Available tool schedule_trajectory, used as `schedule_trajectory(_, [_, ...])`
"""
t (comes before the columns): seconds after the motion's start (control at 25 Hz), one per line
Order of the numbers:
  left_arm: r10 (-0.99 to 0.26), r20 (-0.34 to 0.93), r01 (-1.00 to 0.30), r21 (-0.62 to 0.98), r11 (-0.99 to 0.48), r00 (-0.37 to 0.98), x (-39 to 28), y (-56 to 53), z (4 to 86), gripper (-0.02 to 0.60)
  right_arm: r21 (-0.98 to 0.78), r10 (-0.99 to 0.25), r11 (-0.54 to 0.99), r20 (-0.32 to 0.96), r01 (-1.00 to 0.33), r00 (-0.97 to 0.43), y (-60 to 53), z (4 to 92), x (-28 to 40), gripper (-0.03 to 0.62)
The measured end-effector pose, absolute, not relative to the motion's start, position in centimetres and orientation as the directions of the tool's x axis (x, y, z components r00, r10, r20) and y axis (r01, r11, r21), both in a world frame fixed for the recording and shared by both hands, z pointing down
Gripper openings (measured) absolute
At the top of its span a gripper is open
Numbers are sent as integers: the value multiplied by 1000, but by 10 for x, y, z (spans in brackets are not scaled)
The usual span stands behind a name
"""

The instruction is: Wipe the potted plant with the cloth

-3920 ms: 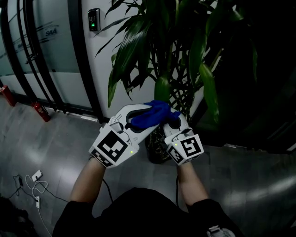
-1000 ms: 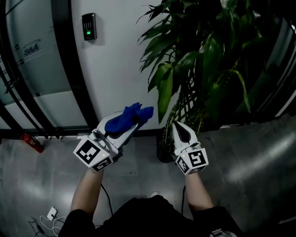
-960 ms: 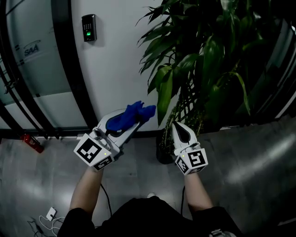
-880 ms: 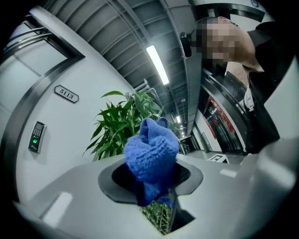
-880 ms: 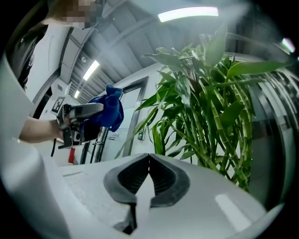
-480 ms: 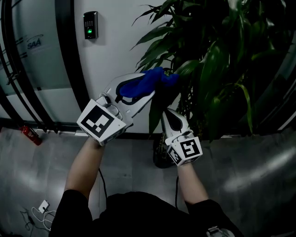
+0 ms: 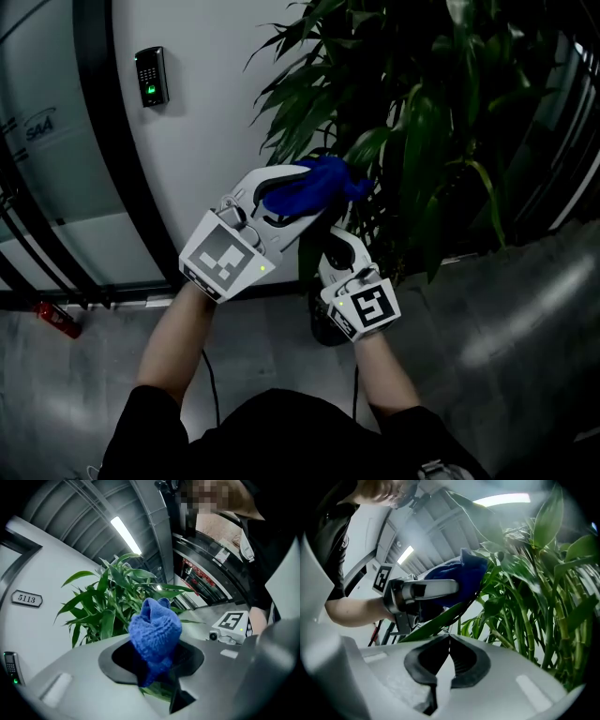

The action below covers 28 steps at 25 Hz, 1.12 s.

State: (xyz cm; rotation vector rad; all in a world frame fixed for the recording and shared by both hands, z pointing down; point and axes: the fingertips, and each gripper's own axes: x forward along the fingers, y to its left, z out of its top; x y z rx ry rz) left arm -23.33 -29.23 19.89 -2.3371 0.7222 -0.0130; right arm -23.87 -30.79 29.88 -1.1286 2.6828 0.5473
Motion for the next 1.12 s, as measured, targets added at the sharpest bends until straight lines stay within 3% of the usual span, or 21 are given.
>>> schedule_trajectory(0.76, [-538,-31,-430,-640,-637,842,-258,-264,261,155,248,-705,601,-284,-760,-650,-294,300,-241,3])
schedule_trajectory(1.12, [-506,-93,-477,-512,-714,857,-270,-257,267,155,114,-690,650,-328,-752,-646,-295,301,-237,3])
